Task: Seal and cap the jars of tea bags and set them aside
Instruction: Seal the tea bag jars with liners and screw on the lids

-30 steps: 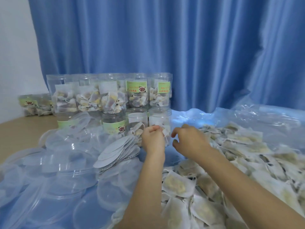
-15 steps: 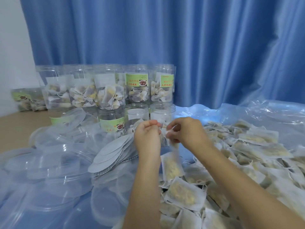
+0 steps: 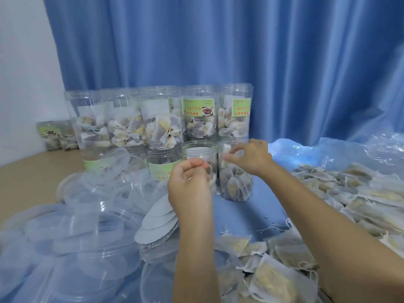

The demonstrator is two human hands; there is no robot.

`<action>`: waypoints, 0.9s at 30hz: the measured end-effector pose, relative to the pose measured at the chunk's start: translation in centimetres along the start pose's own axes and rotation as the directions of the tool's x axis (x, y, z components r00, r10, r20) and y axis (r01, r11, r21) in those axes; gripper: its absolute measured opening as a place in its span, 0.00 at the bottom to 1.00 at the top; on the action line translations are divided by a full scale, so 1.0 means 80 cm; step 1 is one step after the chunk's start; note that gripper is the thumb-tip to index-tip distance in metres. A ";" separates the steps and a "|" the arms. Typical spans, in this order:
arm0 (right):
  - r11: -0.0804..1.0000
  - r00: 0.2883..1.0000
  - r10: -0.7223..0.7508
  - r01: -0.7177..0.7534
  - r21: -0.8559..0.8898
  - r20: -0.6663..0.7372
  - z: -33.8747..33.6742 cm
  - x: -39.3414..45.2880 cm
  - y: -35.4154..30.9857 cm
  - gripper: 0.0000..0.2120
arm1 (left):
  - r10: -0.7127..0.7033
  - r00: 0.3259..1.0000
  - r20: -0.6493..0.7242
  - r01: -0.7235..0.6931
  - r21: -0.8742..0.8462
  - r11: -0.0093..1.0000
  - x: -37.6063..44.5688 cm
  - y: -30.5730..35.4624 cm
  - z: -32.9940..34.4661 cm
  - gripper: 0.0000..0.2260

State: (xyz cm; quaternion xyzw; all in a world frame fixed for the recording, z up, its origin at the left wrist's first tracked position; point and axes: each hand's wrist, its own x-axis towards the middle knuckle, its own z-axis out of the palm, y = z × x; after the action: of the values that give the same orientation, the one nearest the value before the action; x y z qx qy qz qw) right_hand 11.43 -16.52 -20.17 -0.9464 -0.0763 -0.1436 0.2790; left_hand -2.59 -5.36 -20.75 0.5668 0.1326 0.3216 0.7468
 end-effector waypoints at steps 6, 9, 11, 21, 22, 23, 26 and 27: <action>0.998 0.997 -0.057 0.056 -0.026 -0.058 -0.001 -0.031 -0.001 0.10 | 0.012 1.000 0.007 -0.013 0.038 0.999 0.001 -0.003 0.001 0.11; 0.992 0.995 -0.103 0.103 -0.067 0.011 -0.022 -0.061 -0.006 0.08 | 0.027 1.000 0.008 -0.028 0.068 0.997 -0.001 -0.001 0.001 0.11; 0.985 0.988 -0.143 0.147 -0.092 0.052 -0.036 -0.083 -0.012 0.09 | 0.037 0.999 0.004 -0.038 0.084 0.996 -0.001 0.000 -0.002 0.11; 0.756 0.761 -0.648 0.648 0.092 -0.038 0.019 -0.132 -0.083 0.15 | 0.149 0.965 -0.215 -0.110 0.184 0.977 0.022 0.006 -0.043 0.11; 0.755 0.753 -0.655 0.649 0.097 0.059 0.033 -0.133 -0.083 0.16 | 0.166 0.958 -0.236 -0.114 0.220 0.969 0.023 0.005 -0.046 0.11; 0.760 0.746 -0.649 0.647 0.069 0.148 0.045 -0.133 -0.079 0.15 | 0.174 0.952 -0.250 -0.106 0.264 0.959 0.024 0.004 -0.048 0.11; 0.722 0.736 -0.614 0.669 -0.174 0.283 0.064 -0.132 -0.067 0.10 | 0.162 0.955 -0.247 -0.052 0.398 0.916 0.024 -0.005 -0.052 0.08; 0.710 0.742 -0.607 0.667 -0.226 0.283 0.066 -0.132 -0.065 0.11 | 0.166 0.956 -0.240 -0.045 0.441 0.897 0.023 -0.008 -0.053 0.07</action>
State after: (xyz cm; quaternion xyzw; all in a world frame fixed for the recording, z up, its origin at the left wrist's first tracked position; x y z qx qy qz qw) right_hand 1.46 -9.94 -25.14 -0.9018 -0.4016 -0.1517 0.0497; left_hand -3.35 -1.08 -22.42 0.6745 0.2704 0.3992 0.5591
